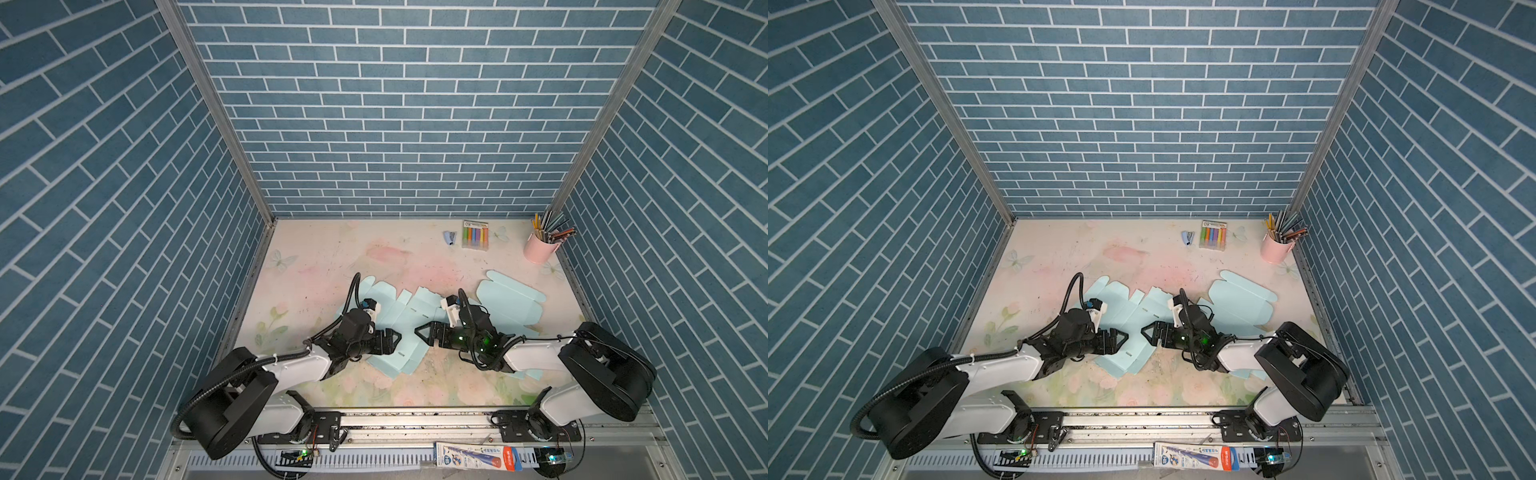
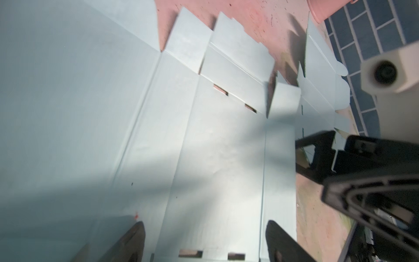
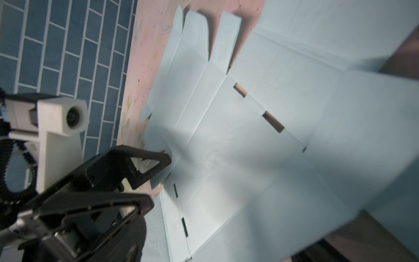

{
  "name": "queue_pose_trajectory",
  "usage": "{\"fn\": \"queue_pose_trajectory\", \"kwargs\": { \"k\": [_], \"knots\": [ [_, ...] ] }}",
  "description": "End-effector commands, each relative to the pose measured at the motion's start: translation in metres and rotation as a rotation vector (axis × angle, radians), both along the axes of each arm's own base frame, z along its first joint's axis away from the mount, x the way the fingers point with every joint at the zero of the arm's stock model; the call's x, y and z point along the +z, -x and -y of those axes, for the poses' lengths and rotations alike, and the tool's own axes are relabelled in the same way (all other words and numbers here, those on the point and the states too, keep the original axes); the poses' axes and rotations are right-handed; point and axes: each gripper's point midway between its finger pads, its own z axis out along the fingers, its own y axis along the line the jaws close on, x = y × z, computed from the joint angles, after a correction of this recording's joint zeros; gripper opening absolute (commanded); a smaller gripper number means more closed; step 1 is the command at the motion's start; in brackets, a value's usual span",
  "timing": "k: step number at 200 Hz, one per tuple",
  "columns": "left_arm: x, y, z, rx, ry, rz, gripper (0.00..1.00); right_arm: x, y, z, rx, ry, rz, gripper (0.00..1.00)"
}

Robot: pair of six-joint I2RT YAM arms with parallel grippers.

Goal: Fold the paper box

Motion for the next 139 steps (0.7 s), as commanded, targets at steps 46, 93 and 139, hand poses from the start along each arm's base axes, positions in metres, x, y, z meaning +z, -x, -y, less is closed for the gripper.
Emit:
{"fn": "queue_pose_trajectory", "kwargs": {
  "k": [46, 93, 139],
  "knots": [
    [-0.024, 0.058, -0.013, 0.061, -0.014, -0.172, 0.84, 0.003, -0.035, -0.014, 0.059, 0.085, 0.100, 0.59],
    [0.004, 0.022, -0.027, 0.107, -0.008, -0.082, 0.84, 0.000, -0.024, -0.008, 0.098, 0.113, 0.066, 0.63],
    [0.000, -0.006, -0.045, 0.174, -0.014, -0.036, 0.76, 0.000, -0.011, 0.002, 0.059, 0.109, 0.046, 0.61]
  ]
}}
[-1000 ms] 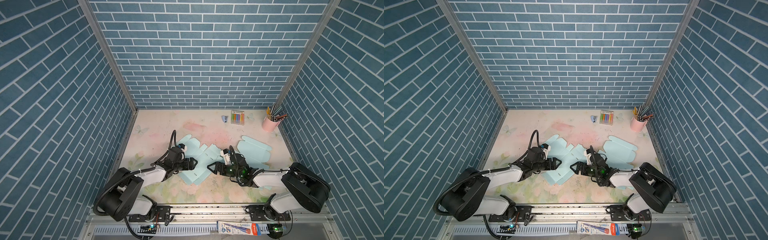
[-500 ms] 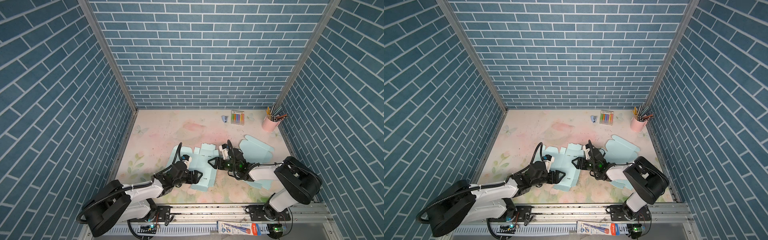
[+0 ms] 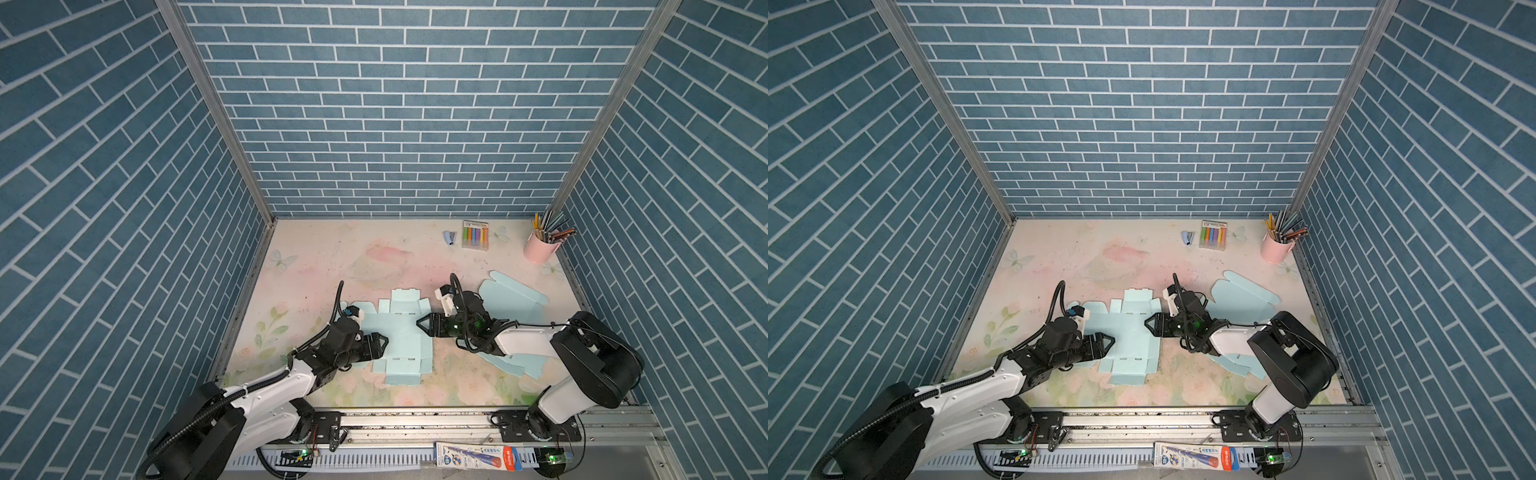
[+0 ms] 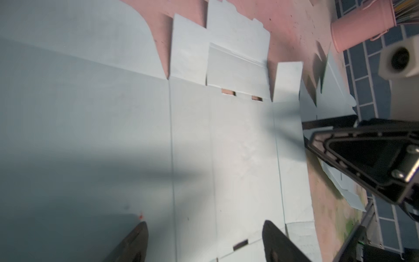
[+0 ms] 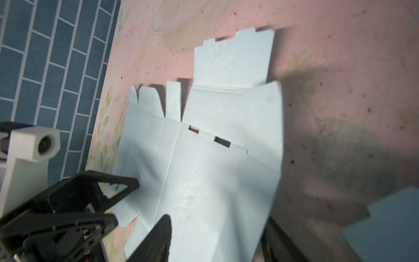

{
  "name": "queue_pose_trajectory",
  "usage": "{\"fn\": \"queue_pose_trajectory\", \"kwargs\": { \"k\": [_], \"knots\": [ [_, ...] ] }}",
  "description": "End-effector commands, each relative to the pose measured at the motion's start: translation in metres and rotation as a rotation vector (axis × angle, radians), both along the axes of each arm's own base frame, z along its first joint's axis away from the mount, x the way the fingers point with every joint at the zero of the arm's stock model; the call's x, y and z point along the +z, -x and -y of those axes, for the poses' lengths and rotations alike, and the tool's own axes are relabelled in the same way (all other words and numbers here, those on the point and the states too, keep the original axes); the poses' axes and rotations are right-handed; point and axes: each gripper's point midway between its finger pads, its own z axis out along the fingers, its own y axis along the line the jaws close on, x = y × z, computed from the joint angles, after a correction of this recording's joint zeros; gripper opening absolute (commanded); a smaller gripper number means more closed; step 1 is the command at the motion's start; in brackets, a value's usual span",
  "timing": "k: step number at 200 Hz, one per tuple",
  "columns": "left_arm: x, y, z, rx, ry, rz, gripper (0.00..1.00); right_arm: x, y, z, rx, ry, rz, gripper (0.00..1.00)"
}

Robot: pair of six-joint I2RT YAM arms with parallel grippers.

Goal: Fold the paper box

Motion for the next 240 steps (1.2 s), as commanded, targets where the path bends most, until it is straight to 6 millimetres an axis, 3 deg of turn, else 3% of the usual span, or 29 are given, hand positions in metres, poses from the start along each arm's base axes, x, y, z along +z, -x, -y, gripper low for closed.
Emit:
{"fn": "queue_pose_trajectory", "kwargs": {
  "k": [1, 58, 95, 154, 215, 240],
  "knots": [
    [-0.002, -0.007, -0.002, -0.012, -0.025, 0.022, 0.76, 0.003, 0.007, 0.005, -0.017, -0.002, -0.013, 0.61],
    [-0.022, 0.003, -0.003, -0.020, -0.021, -0.031, 0.64, -0.003, 0.010, 0.001, -0.018, -0.037, -0.048, 0.45],
    [-0.024, 0.006, -0.007, -0.011, -0.028, -0.033, 0.63, -0.005, 0.009, 0.010, -0.057, -0.009, -0.033, 0.42],
    [-0.024, 0.007, -0.004, -0.021, -0.013, -0.031, 0.60, -0.005, 0.005, 0.009, -0.073, -0.020, -0.027, 0.28],
    [-0.029, 0.012, -0.003, -0.041, -0.053, -0.025, 0.55, -0.003, 0.001, 0.002, -0.077, -0.051, -0.035, 0.27],
    [-0.030, 0.014, -0.002, -0.038, -0.047, -0.028, 0.54, -0.001, -0.001, 0.003, -0.081, -0.043, -0.023, 0.22]
  ]
}}
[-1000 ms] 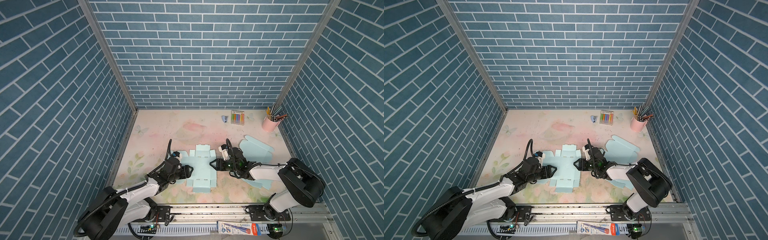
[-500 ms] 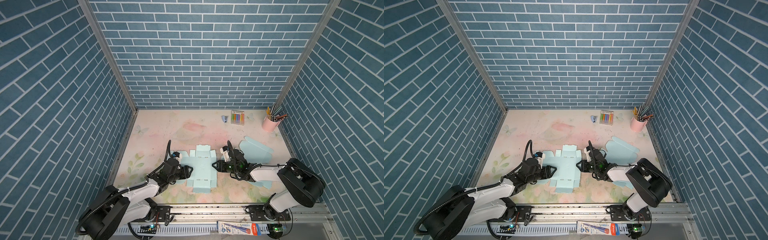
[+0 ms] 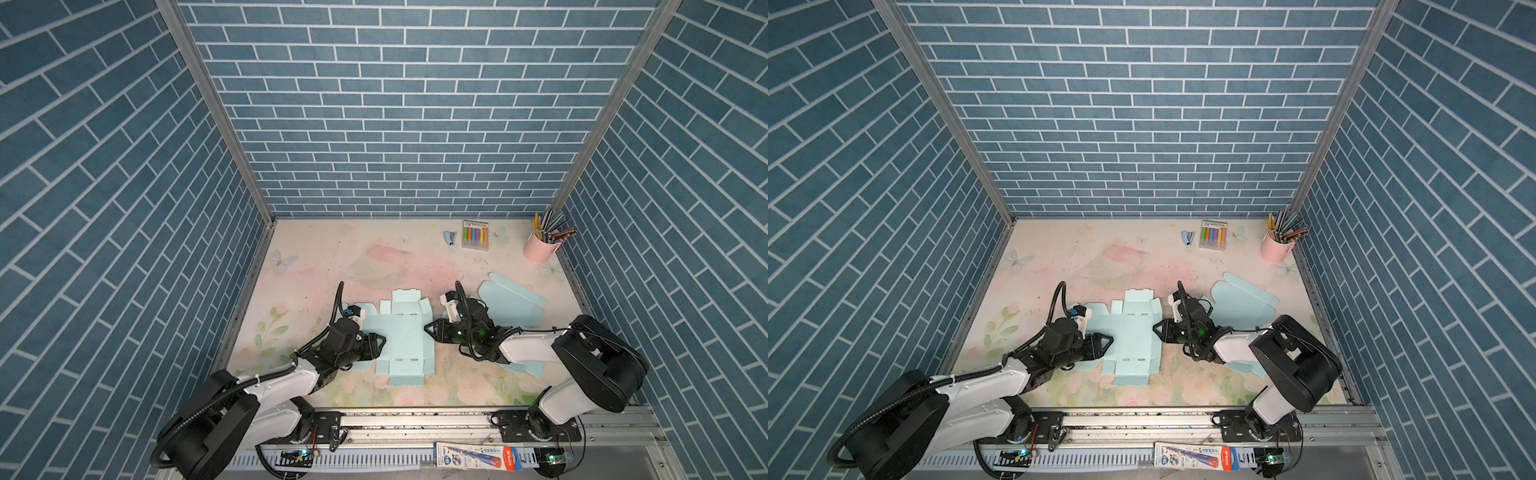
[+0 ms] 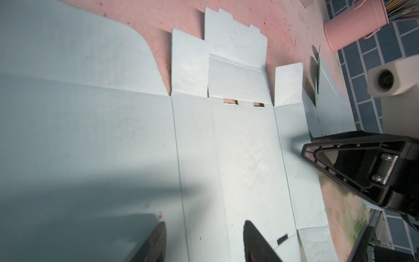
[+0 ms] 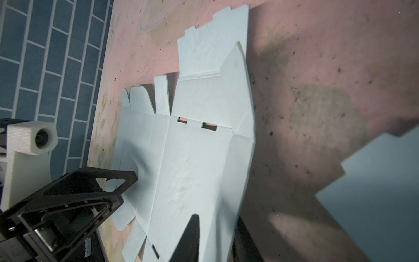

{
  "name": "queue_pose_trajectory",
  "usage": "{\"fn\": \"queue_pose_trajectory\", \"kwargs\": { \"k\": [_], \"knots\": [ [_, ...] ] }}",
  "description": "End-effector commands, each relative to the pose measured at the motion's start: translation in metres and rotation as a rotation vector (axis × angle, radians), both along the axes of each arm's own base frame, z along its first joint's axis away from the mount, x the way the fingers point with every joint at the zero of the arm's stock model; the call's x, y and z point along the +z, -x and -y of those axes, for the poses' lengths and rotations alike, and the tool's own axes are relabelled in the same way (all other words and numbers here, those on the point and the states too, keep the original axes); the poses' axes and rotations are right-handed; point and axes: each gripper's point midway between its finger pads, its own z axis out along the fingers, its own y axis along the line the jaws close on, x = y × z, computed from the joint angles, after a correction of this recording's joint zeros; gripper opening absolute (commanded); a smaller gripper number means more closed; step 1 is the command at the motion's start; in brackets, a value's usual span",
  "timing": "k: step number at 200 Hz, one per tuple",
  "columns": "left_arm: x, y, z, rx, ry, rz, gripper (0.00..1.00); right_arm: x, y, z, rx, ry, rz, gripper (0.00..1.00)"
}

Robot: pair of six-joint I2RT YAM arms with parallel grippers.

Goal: Fold the paper box

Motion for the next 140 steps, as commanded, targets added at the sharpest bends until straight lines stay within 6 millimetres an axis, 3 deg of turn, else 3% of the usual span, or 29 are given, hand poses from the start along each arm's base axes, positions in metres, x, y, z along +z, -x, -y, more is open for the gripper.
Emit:
{"fn": "queue_pose_trajectory", "kwargs": {
  "k": [1, 44, 77, 140],
  "knots": [
    [-0.022, 0.016, -0.009, -0.001, -0.052, -0.071, 0.54, 0.008, -0.007, -0.005, -0.022, -0.020, 0.013, 0.22],
    [-0.016, 0.018, 0.001, -0.018, -0.055, -0.054, 0.52, 0.009, -0.011, 0.003, -0.032, 0.069, 0.033, 0.04],
    [-0.013, 0.019, 0.004, -0.019, -0.025, -0.045, 0.50, 0.014, -0.016, 0.011, -0.037, 0.142, 0.057, 0.00],
    [0.030, 0.014, -0.002, 0.002, -0.002, 0.055, 0.50, 0.015, -0.020, 0.021, -0.014, 0.257, 0.064, 0.00]
  ]
}}
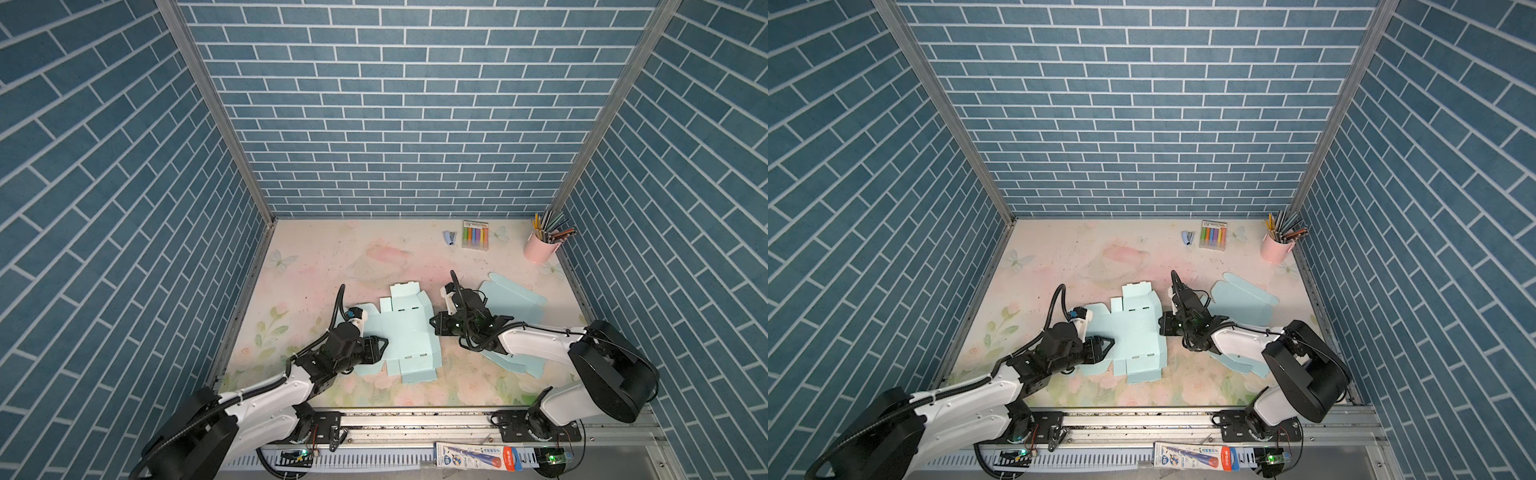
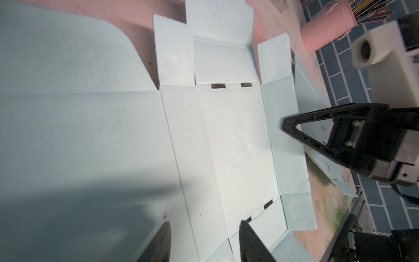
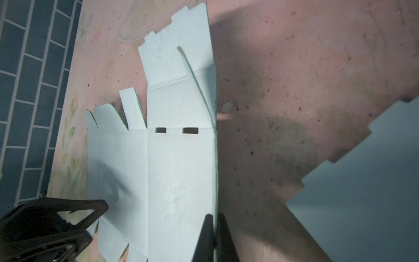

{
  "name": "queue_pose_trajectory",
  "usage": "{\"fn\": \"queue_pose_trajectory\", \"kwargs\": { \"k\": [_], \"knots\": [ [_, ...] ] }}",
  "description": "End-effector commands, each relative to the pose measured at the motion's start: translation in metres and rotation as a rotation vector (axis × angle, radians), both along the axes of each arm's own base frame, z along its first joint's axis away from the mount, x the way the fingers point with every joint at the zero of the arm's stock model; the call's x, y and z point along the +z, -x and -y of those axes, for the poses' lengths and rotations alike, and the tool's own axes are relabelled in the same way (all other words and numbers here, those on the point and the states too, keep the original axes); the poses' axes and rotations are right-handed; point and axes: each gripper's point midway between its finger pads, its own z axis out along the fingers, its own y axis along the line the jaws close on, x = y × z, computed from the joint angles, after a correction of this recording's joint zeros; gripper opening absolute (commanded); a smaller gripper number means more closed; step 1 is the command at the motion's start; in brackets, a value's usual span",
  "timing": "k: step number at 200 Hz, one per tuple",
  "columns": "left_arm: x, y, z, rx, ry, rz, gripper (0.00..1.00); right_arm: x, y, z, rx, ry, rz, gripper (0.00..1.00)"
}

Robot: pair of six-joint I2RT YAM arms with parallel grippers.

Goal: Fold the paper box

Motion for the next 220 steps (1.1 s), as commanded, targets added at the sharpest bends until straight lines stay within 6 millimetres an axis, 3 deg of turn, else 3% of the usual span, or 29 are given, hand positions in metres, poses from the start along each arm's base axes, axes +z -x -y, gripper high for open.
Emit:
{"fn": "queue_pose_trajectory", "kwargs": {
  "k": [1, 38, 115, 153, 220],
  "knots": [
    [0.004, 0.002, -0.010, 0.022, -0.042, -0.002, 0.50, -0.001, -0.001, 0.010, 0.019, 0.081, 0.013, 0.00],
    [0.013, -0.003, -0.012, 0.030, -0.015, 0.009, 0.44, 0.011, -0.004, 0.008, 0.053, 0.087, 0.047, 0.00],
    [0.048, -0.029, -0.003, 0.019, 0.062, 0.056, 0.00, 0.033, -0.010, 0.013, 0.173, 0.230, 0.124, 0.00],
    [0.067, -0.047, -0.004, 0.026, 0.079, 0.101, 0.00, 0.051, -0.009, 0.014, 0.231, 0.241, 0.207, 0.00],
    [0.098, -0.066, -0.004, 0.020, 0.074, 0.192, 0.00, 0.088, -0.015, -0.001, 0.329, 0.212, 0.335, 0.00]
  ]
}}
